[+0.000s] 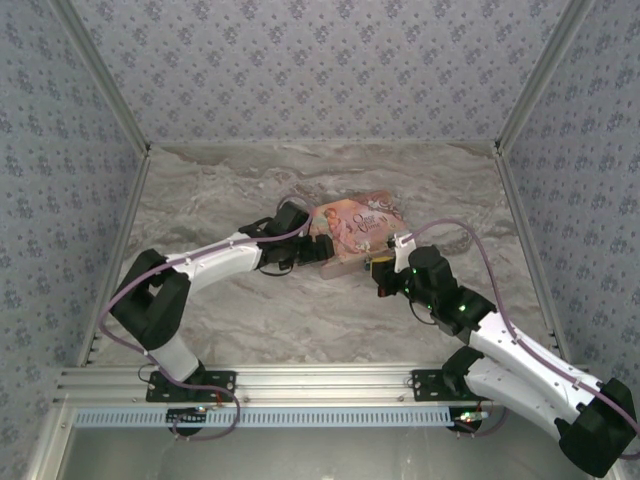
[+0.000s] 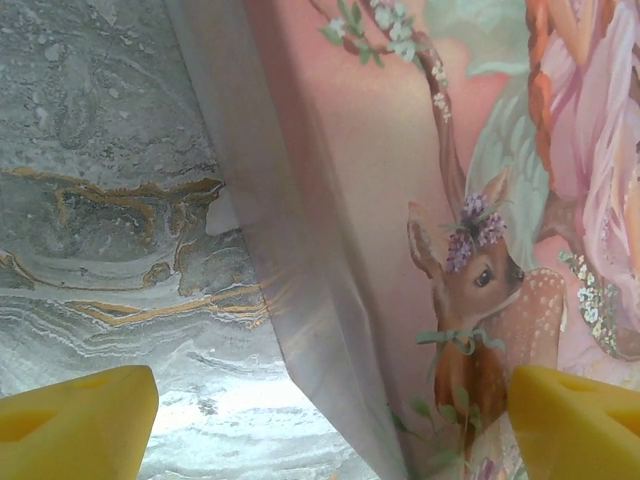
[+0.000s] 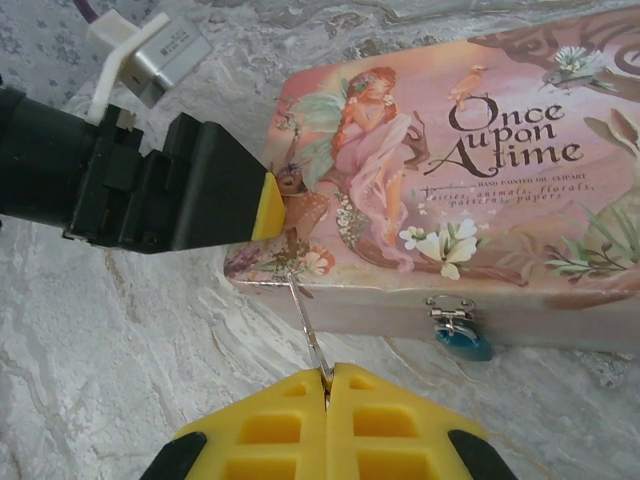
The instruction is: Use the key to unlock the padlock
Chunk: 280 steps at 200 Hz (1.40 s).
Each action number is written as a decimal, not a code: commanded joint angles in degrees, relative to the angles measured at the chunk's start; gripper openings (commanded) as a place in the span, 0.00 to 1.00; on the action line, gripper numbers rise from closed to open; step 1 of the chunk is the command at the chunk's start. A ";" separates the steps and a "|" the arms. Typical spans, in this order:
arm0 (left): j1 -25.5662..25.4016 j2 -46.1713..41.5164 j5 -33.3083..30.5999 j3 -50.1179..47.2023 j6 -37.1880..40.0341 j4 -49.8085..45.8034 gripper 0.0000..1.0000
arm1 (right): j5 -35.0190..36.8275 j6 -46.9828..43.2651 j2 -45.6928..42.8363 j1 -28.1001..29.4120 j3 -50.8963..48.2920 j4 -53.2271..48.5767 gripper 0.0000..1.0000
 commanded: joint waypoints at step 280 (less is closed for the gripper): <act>2.17 -2.27 8.90 -0.54 0.95 4.29 1.00 | 0.73 -0.65 -0.87 -0.23 2.08 -2.79 0.00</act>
